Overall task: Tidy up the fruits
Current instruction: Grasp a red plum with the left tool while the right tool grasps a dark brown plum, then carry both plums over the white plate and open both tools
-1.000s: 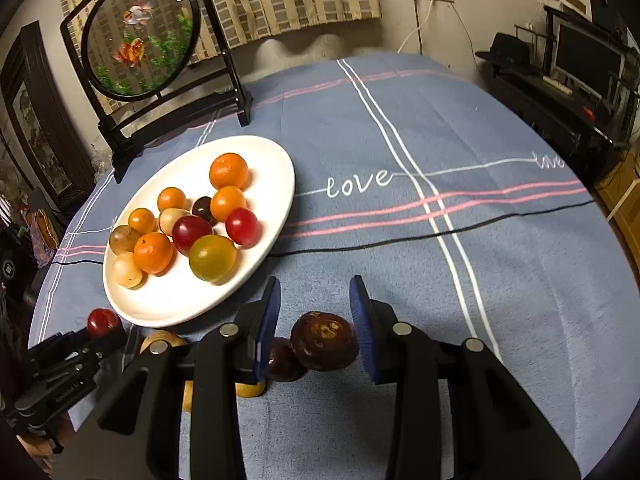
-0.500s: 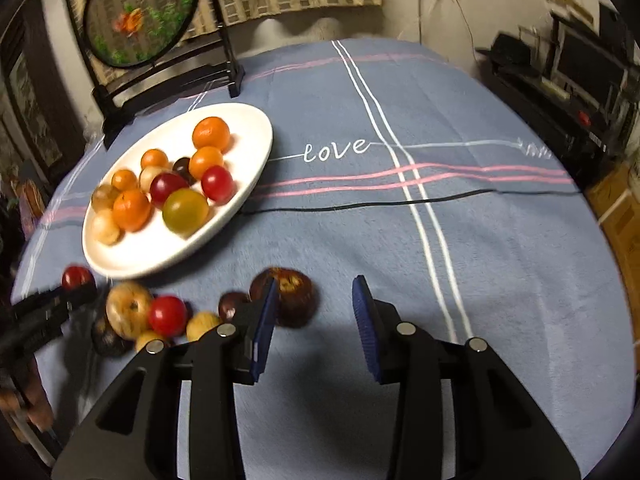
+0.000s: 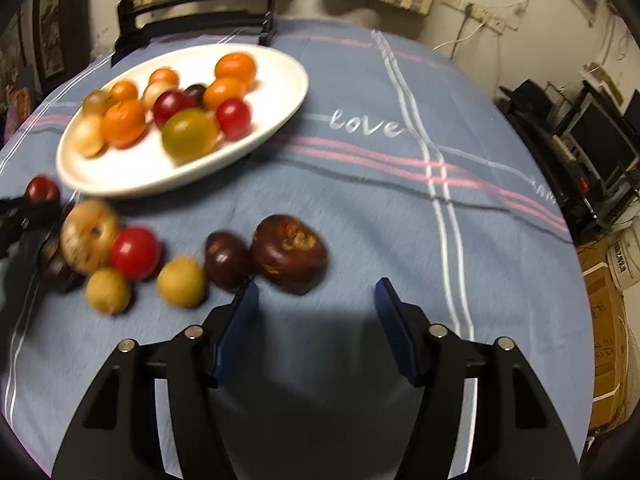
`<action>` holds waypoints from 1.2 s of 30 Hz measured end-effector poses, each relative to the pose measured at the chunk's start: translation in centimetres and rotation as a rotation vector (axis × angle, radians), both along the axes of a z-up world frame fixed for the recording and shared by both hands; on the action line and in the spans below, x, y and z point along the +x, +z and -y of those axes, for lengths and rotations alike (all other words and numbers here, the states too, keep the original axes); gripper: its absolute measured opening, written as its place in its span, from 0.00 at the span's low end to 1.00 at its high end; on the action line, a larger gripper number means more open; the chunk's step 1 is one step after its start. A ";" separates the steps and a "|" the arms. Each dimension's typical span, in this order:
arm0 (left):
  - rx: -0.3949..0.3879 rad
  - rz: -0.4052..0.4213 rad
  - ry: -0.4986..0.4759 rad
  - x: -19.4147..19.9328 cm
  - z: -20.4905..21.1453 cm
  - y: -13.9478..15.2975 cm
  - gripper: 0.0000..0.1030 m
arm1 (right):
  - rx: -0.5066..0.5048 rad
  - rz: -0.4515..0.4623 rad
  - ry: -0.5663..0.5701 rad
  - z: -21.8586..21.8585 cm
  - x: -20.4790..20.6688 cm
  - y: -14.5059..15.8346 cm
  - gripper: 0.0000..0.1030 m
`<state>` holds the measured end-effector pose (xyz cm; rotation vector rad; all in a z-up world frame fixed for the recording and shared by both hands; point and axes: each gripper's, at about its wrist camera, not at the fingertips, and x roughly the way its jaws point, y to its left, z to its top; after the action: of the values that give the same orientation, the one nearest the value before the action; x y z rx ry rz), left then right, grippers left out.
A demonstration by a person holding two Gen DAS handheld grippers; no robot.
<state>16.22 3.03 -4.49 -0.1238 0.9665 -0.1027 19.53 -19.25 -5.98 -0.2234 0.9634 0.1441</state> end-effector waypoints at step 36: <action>0.001 0.019 -0.009 -0.7 -0.3 1.0 0.39 | 0.191 0.002 -0.014 1.7 0.7 1.4 0.25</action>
<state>15.48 3.30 -3.48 -0.1174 0.9485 -0.1119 20.25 -21.00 -4.58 -0.0413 0.9421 0.2221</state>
